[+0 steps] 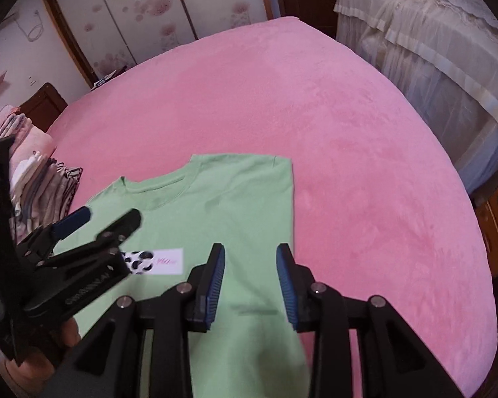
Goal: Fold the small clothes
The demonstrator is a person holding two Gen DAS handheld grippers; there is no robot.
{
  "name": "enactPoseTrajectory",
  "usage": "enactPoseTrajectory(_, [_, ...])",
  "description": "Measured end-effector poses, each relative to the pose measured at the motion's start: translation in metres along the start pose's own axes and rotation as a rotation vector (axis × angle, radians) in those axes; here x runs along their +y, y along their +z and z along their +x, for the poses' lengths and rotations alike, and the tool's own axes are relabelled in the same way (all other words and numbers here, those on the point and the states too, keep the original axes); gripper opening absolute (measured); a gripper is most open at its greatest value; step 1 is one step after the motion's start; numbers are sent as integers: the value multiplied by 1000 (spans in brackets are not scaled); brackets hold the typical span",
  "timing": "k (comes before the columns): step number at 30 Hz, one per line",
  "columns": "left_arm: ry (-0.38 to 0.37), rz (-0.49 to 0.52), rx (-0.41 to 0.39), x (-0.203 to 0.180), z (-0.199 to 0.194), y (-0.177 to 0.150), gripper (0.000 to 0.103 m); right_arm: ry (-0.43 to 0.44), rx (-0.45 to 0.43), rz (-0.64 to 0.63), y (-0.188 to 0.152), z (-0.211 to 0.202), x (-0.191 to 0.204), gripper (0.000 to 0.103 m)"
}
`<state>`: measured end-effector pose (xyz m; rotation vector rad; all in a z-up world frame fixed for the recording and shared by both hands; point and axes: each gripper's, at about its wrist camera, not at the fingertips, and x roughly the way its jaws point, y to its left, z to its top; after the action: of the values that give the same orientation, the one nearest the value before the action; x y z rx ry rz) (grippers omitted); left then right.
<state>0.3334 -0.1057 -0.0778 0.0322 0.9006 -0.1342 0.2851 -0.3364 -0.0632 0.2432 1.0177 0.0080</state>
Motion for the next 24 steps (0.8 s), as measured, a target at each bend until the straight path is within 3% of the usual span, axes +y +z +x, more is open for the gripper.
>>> enactPoseTrajectory(4, [-10, -70, -33, 23, -57, -17, 90, 16, -36, -14, -21, -38, 22, 33])
enactPoseTrajectory(8, [23, -52, -101, 41, -114, -34, 91, -4, -63, -60, -42, -72, 44, 33])
enactPoseTrajectory(11, [56, -52, -155, 64, -160, -51, 99, -27, -99, -116, -60, -100, 63, 33])
enactPoseTrajectory(14, [82, -57, -209, 91, -203, -71, 102, -27, -120, -153, -72, -115, 79, 41])
enactPoseTrajectory(19, [183, -32, -229, 139, -244, -104, 102, -2, -149, -231, -91, -130, 116, 44])
enactPoseTrajectory(24, [293, -49, -231, 194, -253, -127, 102, 36, -148, -306, -98, -120, 165, 44])
